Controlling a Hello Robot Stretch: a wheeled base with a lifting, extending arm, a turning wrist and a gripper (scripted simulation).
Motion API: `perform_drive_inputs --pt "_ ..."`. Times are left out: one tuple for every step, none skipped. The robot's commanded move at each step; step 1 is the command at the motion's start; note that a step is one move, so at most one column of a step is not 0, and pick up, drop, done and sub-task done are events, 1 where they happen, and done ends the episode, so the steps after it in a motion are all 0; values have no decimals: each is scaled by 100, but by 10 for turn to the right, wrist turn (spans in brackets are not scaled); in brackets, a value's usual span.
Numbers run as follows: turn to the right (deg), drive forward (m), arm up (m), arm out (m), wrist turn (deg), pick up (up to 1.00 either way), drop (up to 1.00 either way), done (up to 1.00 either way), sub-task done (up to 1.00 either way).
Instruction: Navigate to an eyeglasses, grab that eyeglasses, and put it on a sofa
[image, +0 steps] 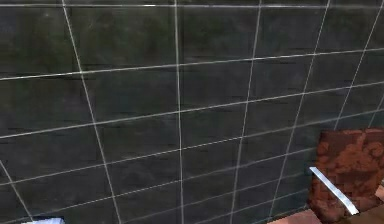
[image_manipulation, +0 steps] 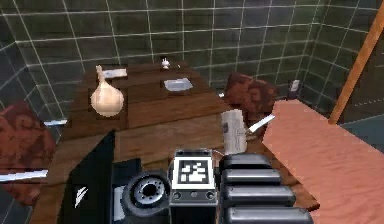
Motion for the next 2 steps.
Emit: perform_drive_inputs --pt "240 0 0 0 0 0 0 0 0" --pt "-240 0 0 0 0 0 0 0 0"
